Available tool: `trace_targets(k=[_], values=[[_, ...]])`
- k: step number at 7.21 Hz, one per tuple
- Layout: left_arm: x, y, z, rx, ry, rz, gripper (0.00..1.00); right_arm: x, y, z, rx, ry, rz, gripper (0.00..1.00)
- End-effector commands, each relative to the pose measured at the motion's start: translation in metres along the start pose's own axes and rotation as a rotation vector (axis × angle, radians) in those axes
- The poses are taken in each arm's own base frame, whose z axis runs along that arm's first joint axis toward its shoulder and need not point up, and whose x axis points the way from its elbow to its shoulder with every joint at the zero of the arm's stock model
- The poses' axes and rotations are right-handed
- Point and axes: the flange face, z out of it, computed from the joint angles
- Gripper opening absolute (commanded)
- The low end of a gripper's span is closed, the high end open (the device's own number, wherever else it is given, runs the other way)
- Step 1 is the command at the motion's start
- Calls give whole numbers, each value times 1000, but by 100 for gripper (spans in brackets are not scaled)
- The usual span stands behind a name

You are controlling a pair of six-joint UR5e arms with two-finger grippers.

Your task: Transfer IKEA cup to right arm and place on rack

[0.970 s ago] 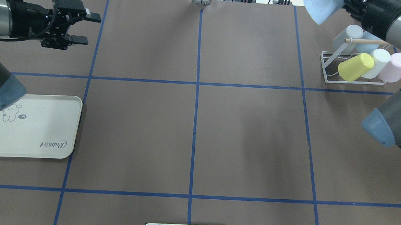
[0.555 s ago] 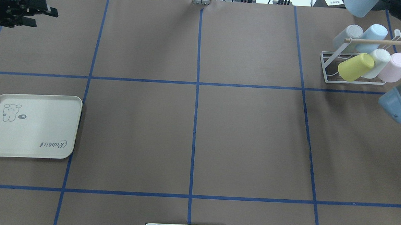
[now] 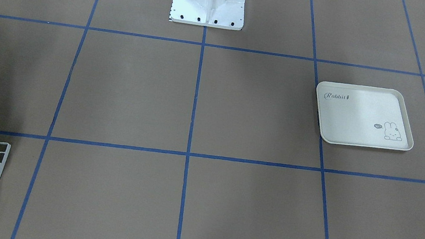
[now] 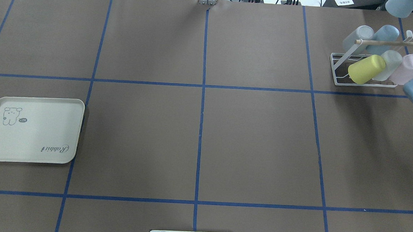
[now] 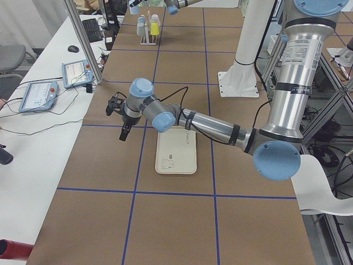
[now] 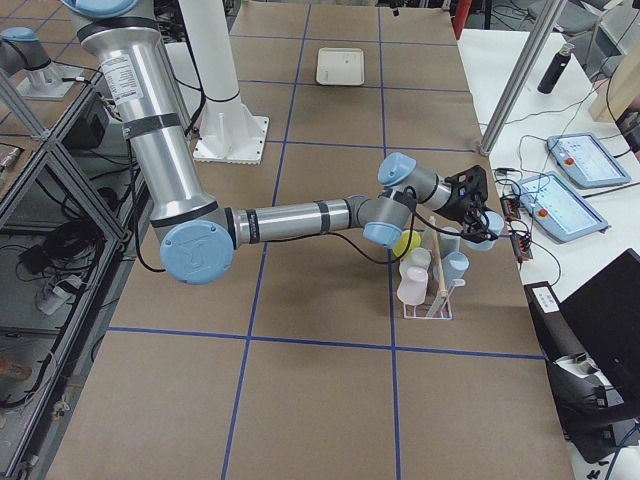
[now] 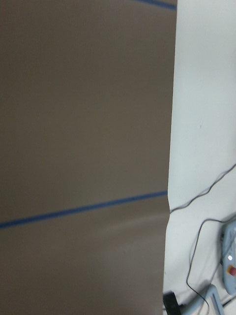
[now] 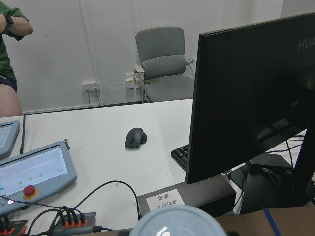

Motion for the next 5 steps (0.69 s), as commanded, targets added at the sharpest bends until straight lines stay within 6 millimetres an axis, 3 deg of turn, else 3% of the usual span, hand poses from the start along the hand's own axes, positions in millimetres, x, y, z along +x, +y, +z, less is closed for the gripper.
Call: trace_targets(k=[1, 3, 5], values=[[-41, 22, -4, -153, 9, 55, 100, 22, 11, 12, -19, 47, -7, 17], [-62, 41, -15, -169, 53, 5, 100, 43, 27, 14, -26, 63, -6, 17], [-51, 45, -32, -197, 53, -21, 100, 54, 35, 8, -18, 46, 1, 16]])
